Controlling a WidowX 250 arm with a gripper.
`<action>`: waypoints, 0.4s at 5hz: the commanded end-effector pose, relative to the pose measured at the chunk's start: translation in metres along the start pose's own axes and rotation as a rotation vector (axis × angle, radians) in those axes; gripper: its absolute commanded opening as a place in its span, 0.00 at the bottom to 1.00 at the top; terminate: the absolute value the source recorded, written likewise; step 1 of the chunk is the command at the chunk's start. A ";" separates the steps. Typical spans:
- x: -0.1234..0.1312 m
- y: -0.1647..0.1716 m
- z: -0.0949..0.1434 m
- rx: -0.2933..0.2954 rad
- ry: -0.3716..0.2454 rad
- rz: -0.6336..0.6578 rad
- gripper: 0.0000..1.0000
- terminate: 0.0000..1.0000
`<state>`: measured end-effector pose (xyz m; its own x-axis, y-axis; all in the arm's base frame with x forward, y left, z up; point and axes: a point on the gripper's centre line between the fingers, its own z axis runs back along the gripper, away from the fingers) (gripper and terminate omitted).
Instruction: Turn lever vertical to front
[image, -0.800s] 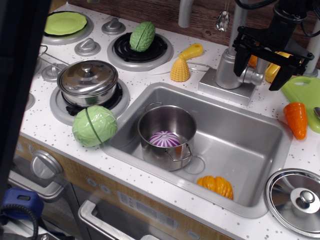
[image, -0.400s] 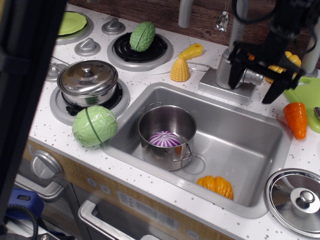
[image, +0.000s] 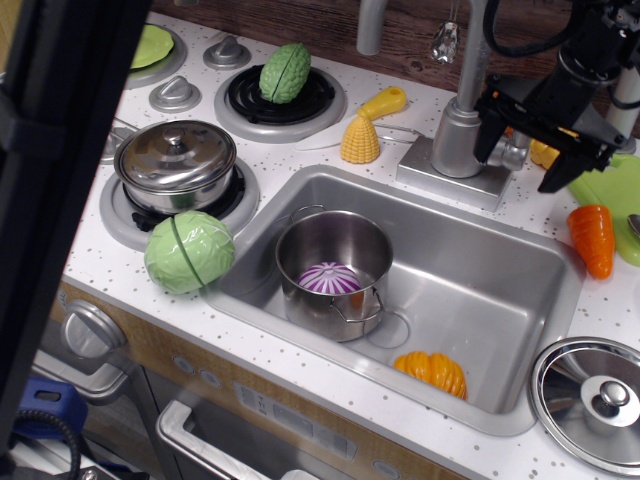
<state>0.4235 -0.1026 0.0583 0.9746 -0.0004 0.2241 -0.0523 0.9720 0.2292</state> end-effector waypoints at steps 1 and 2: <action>0.029 0.015 0.052 0.008 -0.171 0.039 1.00 0.00; 0.036 0.020 0.058 0.020 -0.193 0.033 1.00 0.00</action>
<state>0.4416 -0.0964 0.0785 0.9493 -0.0334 0.3127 -0.0580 0.9587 0.2784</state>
